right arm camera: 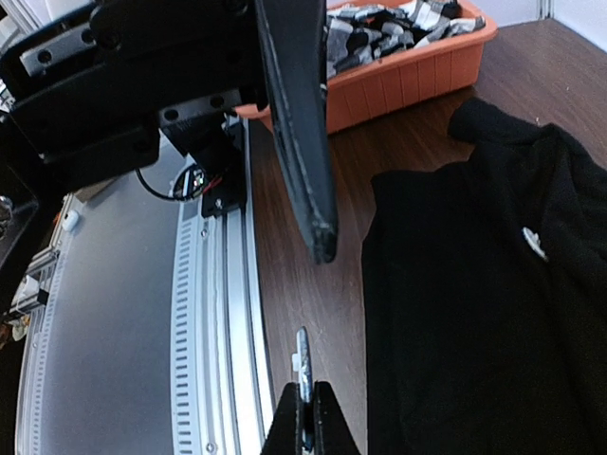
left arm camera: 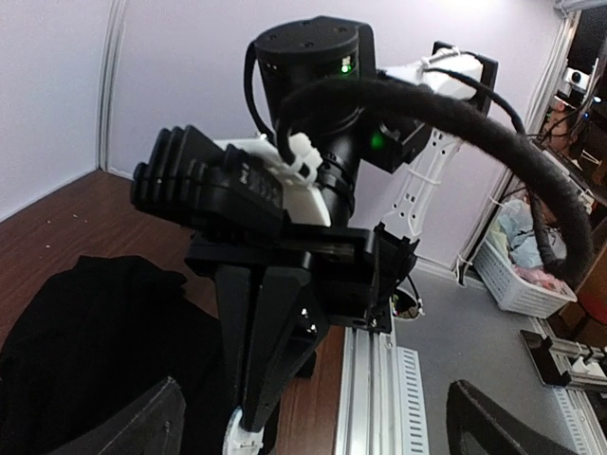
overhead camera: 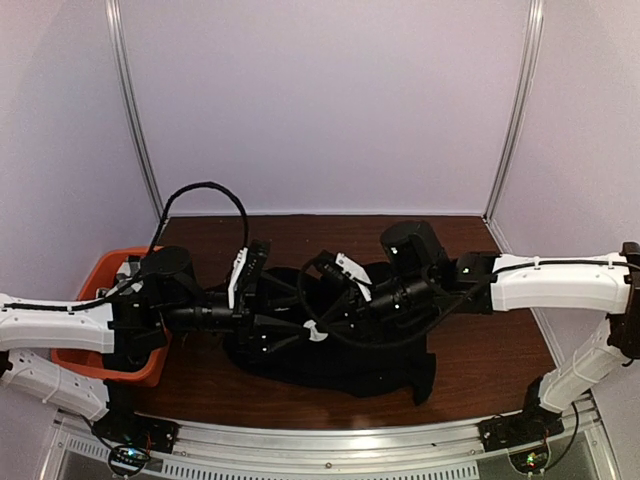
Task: Pin the brooch onto the clothing
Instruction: Pass from the left arm to the right, then open the brooch.
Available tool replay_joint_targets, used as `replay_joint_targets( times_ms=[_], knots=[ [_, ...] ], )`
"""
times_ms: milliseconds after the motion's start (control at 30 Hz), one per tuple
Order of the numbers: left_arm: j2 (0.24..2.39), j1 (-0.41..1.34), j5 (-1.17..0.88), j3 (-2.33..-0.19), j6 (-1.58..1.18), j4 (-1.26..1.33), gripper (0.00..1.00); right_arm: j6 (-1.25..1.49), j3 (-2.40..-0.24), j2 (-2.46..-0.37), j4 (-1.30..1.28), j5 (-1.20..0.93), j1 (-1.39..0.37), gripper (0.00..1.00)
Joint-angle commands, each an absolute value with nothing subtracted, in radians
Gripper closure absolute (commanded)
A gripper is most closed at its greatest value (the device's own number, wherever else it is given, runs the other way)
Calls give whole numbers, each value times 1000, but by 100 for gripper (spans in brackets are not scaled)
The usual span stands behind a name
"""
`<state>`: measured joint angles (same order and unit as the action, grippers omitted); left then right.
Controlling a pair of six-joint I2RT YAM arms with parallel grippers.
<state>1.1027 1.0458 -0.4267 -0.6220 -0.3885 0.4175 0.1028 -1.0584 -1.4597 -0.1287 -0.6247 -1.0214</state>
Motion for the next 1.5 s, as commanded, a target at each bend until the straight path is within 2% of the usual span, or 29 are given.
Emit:
replay_joint_targets(
  times_ms=[0, 133, 400, 533, 667, 767, 867, 1033, 1167, 1467],
  knots=[
    [1131, 1038, -561, -657, -337, 279, 2, 14, -1068, -1424, -311, -640, -1018, 100],
    [1143, 1038, -642, -661, -335, 295, 3, -29, -1074, -1425, -365, -714, -1011, 100],
    [1228, 1038, -647, -715, -287, 204, 14, -110, -1105, -1414, -468, -864, -1011, 100],
    [1294, 1039, -669, -746, -262, 175, 17, -87, -1105, -1402, -427, -921, -1011, 100],
    [1333, 1038, -735, -769, -264, 205, 24, -59, -1109, -1412, -400, -925, -1011, 100],
    [1345, 1039, -807, -771, -268, 246, 31, -55, -1124, -1433, -422, -903, -1010, 100],
    [1346, 1039, -843, -762, -276, 273, 34, -53, -1135, -1455, -447, -882, -1008, 100],
    [1385, 1038, -816, -778, -273, 236, 56, -34, -1143, -1478, -448, -879, -1005, 100],
    [1433, 1039, -800, -807, -270, 203, 69, -32, -1159, -1496, -464, -880, -1004, 100],
    [1450, 1038, -780, -822, -268, 203, 81, -20, -1149, -1512, -464, -861, -1005, 100]
  ],
)
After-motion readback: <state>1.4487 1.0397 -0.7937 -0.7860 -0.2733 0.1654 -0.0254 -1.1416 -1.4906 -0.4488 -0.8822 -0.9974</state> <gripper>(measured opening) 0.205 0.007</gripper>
